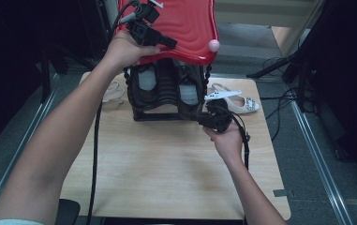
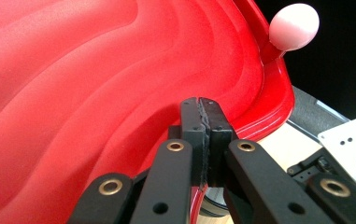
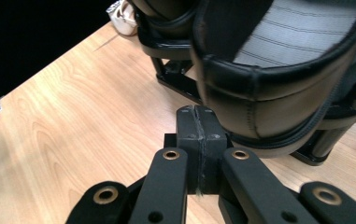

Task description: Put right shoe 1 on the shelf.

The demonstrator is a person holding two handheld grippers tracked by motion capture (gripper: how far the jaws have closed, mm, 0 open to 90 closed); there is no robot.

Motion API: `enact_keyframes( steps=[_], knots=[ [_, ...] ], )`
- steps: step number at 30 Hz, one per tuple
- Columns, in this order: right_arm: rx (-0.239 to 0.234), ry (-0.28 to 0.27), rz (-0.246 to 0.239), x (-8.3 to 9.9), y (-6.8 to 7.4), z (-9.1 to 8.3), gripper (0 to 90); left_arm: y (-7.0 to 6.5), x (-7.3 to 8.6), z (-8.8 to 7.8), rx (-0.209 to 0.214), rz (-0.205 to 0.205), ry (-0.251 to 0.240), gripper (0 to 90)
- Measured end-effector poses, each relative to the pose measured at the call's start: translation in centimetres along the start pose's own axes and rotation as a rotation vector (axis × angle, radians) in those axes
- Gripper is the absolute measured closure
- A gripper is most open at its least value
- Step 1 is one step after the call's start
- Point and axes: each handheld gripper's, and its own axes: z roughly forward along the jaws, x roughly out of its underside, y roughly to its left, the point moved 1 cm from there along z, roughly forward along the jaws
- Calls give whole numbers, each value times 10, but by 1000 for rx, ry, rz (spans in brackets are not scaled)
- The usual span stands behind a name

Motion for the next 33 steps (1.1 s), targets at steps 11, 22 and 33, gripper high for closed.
enact_keyframes(
  steps=[11, 22, 33],
  knots=[
    [-8, -24, 36, -6, 4, 11, 900, -1, 0, 1, -5, -3, 0, 900],
    [-6, -66, 91, -19, -3, 20, 900, -1, 0, 0, -3, 0, 5, 900],
    [83, -86, 96, -37, -16, 22, 900, 0, 0, 0, 0, 0, 0, 900]
  ],
)
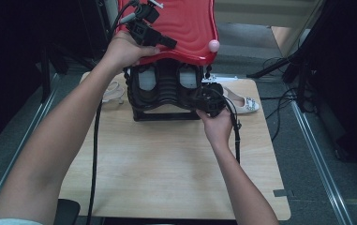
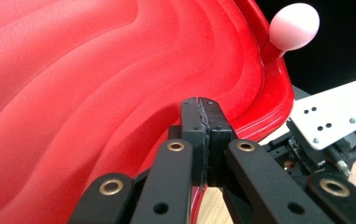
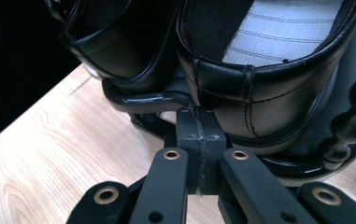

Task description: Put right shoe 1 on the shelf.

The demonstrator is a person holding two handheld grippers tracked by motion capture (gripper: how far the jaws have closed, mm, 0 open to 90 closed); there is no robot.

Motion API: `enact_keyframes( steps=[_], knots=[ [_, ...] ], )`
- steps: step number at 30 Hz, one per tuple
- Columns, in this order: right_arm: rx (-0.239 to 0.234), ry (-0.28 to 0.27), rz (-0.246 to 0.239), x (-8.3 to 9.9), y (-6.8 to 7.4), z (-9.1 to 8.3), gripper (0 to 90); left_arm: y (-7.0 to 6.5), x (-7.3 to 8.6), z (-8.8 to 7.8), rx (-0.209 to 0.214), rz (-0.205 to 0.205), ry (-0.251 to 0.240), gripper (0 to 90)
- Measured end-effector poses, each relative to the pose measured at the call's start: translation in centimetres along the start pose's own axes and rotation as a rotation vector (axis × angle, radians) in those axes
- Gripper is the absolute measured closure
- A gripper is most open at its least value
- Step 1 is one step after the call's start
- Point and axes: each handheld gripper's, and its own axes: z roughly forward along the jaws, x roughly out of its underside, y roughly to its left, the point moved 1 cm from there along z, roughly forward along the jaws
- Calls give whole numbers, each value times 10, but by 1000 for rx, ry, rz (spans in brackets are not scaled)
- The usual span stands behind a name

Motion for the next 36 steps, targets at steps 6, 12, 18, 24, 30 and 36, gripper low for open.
enact_keyframes(
  steps=[6, 12, 18, 24, 30, 36],
  knots=[
    [59, 17, 2, -3, -5, 6, 900, 0, 1, 0, -3, 1, -2, 900],
    [24, 17, 49, 7, -10, 6, 900, 0, 1, -1, -2, 5, -3, 899],
    [1, -14, 7, 13, -1, -6, 900, -1, -1, -1, -8, -20, 2, 825],
    [-23, -40, -83, 25, 9, -17, 827, -10, -2, -10, -12, -29, 0, 708],
    [-101, -16, -49, 43, 14, -22, 691, -22, 3, -25, 32, -25, -3, 572],
    [-122, 32, -26, 58, 17, -24, 681, -35, 32, -26, 72, -17, 10, 551]
  ],
)
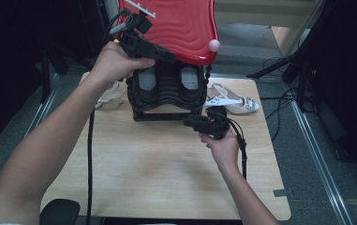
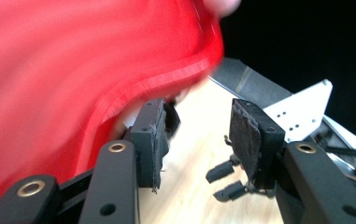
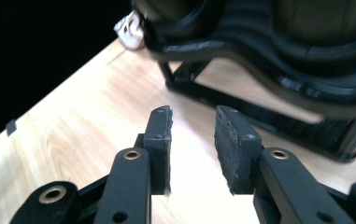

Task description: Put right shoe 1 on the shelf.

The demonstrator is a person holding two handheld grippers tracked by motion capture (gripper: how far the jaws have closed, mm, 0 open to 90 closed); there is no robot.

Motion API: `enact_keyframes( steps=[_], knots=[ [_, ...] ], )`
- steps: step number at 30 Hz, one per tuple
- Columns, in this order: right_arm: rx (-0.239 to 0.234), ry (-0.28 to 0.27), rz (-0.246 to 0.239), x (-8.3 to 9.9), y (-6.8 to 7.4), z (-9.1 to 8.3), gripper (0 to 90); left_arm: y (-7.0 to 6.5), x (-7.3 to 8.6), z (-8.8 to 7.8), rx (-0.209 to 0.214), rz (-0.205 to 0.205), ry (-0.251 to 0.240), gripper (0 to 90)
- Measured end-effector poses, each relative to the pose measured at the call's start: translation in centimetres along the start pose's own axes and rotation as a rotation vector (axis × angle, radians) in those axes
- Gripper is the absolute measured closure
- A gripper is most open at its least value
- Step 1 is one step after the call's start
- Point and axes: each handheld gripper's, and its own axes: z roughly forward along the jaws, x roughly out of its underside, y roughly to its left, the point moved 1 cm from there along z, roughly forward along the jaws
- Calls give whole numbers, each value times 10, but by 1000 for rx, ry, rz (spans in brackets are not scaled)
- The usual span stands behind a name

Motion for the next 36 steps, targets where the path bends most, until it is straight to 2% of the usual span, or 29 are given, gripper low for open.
enact_keyframes(
  steps=[1, 2, 3, 6, 7, 11, 13, 16, 17, 21, 22, 23, 30, 31, 32, 36],
  knots=[
    [9, 6, -15, 3, 1, 0, 684, -2, 12, 0, 12, 3, 3, 549],
    [9, 6, -15, 3, 1, 0, 684, -2, 12, 0, 12, 3, 3, 544],
    [3, 14, -15, 9, 2, -1, 675, -1, 25, 0, 26, -8, 6, 540],
    [-9, 19, 11, 18, 1, -5, 698, 0, 44, 1, 31, -33, 17, 529],
    [-9, 19, 11, 18, 1, -5, 698, 0, 44, 1, 31, -33, 17, 526],
    [-35, 47, 28, 32, -4, -10, 708, 7, 71, 3, 28, -50, 36, 520],
    [-47, 36, 40, 36, -6, -12, 700, 9, 80, 3, 35, -58, 33, 519],
    [-58, 33, 61, 39, -8, -15, 650, 9, 88, 3, 40, -69, 29, 518],
    [-53, 30, 75, 41, -10, -17, 555, 10, 96, 4, 50, -75, 28, 515],
    [-60, 50, 91, 46, -12, -18, 562, 10, 106, 6, 50, -87, 28, 510],
    [-43, 51, 90, 48, -12, -19, 568, 9, 110, 7, 46, -92, 22, 509],
    [-10, 27, 86, 50, -12, -22, 591, 10, 116, 9, 53, -97, 22, 502],
    [-59, 8, 89, 56, -14, -30, 624, 11, 137, 15, 53, -105, 20, 488],
    [-46, -1, 50, 60, -13, -32, 614, 12, 144, 18, 53, -114, 18, 487],
    [-36, -8, 31, 62, -13, -33, 612, 13, 147, 19, 54, -116, 22, 486],
    [-15, 1, -6, 67, -13, -36, 586, 15, 160, 22, 47, -139, 24, 482]
  ],
)
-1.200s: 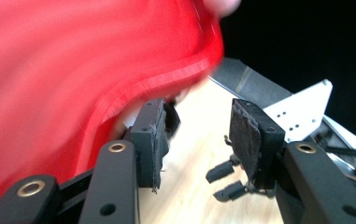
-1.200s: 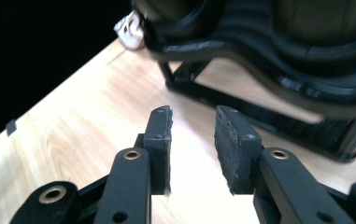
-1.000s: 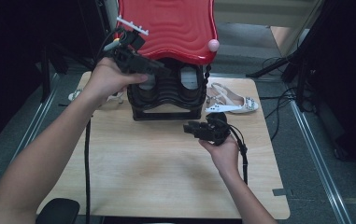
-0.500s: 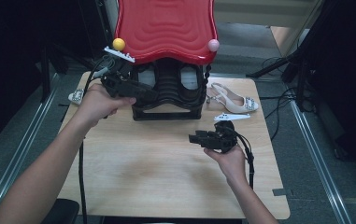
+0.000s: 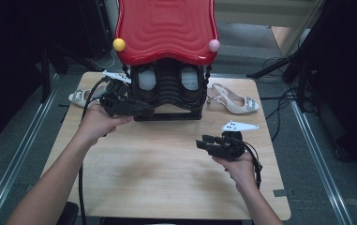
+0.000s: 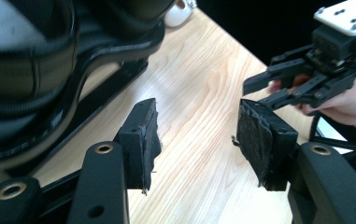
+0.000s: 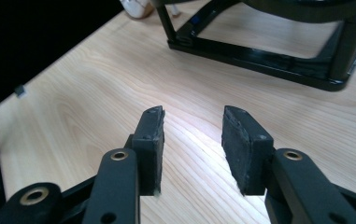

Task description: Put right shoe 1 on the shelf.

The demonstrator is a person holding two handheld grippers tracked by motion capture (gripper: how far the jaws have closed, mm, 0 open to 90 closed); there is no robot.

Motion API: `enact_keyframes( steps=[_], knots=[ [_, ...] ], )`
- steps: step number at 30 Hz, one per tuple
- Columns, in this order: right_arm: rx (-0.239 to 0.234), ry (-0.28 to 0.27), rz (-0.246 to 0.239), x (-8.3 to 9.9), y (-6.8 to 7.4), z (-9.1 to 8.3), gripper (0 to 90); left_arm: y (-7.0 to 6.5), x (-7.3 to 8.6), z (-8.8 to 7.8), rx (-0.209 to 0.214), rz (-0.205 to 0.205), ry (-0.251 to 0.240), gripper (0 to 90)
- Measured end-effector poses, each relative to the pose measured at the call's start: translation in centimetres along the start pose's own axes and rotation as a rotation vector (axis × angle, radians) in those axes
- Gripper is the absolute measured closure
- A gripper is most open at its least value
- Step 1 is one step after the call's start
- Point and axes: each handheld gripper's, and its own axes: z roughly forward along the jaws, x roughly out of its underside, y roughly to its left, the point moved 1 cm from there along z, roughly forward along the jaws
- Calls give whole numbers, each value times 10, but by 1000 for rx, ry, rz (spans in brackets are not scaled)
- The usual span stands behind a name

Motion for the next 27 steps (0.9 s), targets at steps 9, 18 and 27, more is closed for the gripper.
enact_keyframes(
  steps=[9, 18, 27],
  knots=[
    [51, 40, -8, 9, -3, -10, 575, 8, 31, 8, -43, -30, 8, 481],
    [21, 61, -25, 17, -6, -15, 602, 15, 66, 13, -67, -35, -12, 561],
    [70, 40, -30, 14, -6, -15, 619, 27, 84, 7, -86, -46, -48, 723]
  ],
)
